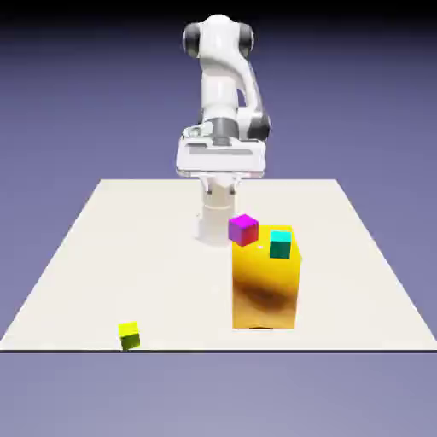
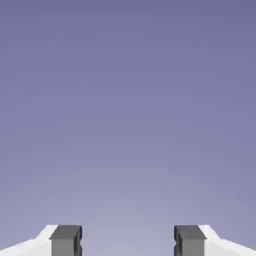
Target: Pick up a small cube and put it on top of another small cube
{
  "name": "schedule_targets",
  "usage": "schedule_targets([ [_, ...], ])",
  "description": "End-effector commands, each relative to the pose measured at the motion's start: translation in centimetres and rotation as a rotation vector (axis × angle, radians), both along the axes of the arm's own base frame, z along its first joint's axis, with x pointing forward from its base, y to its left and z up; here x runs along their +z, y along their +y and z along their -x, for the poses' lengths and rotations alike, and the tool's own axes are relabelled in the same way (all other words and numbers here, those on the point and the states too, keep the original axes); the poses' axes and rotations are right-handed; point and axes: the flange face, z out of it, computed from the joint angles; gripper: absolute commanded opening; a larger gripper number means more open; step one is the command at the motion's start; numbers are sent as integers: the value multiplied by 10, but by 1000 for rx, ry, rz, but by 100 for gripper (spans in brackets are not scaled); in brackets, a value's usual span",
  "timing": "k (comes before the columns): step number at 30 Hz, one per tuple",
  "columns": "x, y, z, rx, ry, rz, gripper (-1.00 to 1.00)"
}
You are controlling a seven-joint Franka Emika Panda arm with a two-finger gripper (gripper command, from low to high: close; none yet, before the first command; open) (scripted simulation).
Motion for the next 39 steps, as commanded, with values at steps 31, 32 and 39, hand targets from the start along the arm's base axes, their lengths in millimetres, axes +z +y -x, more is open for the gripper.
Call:
schedule_targets([
  [31, -271, -269, -143, -1087, 977, -695, 0],
  [32, -274, -271, -143, -1095, 985, -700, 0],
  [39, -318, -260, -140, -1094, 984, -700, -100],
])
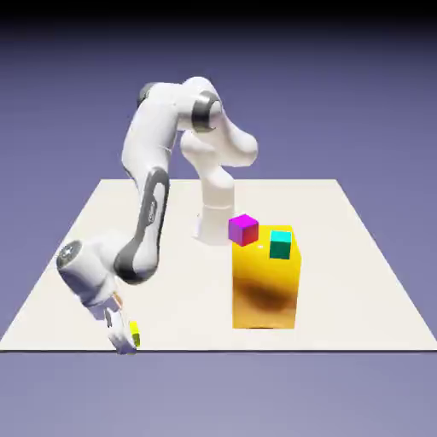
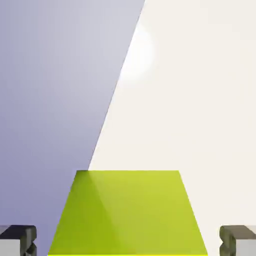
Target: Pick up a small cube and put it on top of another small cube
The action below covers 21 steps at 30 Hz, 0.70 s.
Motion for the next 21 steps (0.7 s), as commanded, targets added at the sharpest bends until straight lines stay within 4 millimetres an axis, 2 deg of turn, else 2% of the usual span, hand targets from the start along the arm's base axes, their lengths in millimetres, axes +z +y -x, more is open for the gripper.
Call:
schedule_targets([
  [1, 22, -6, -2, 1, 1, 1, -100],
  [2, 45, -11, -3, 3, 2, 1, -100],
  [6, 105, 62, -18, 251, -26, -36, -100],
  [11, 177, 151, -14, 563, -45, -59, -100],
  [16, 243, 233, 14, 869, -44, -56, -100],
  [21, 300, 302, 61, 1163, -20, -24, -100],
])
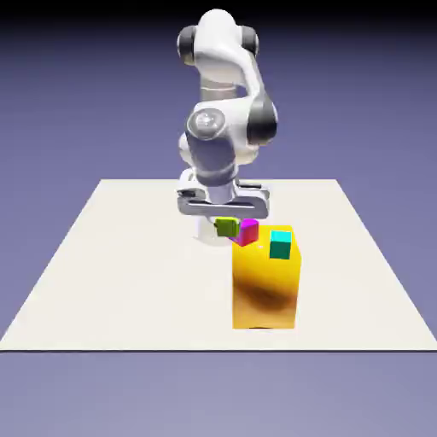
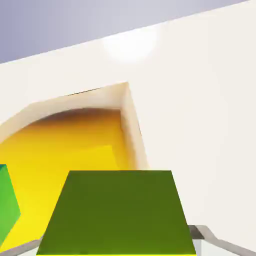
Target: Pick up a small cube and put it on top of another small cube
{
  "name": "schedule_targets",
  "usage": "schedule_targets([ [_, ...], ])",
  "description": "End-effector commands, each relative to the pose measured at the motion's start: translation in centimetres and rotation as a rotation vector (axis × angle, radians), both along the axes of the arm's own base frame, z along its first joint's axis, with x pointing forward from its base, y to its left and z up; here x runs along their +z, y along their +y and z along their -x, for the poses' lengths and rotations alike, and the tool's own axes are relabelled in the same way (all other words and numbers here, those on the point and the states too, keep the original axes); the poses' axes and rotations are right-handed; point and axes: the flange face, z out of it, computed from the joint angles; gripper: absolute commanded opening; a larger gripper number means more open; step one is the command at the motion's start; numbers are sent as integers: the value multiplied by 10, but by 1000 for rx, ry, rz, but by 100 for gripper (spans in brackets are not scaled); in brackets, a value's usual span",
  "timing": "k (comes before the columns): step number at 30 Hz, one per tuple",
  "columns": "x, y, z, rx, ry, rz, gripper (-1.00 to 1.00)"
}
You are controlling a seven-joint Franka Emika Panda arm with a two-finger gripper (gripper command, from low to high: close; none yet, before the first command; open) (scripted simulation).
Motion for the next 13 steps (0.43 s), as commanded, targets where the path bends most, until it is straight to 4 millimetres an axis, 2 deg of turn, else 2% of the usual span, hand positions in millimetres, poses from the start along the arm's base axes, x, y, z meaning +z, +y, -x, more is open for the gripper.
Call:
schedule_targets([
  [1, 10, 9, 11, 50, 0, 14, -100],
  [2, 20, 20, 23, 105, 0, 27, -100],
  [4, 24, 25, 28, 130, 0, 34, -100],
  [9, -42, 24, 47, 130, 0, 34, -100],
  [10, -42, 24, 47, 130, 0, 34, 100],
  [11, -42, 24, 47, 130, 0, 34, 100],
  [13, -16, 25, 38, 130, 0, 33, 100],
])
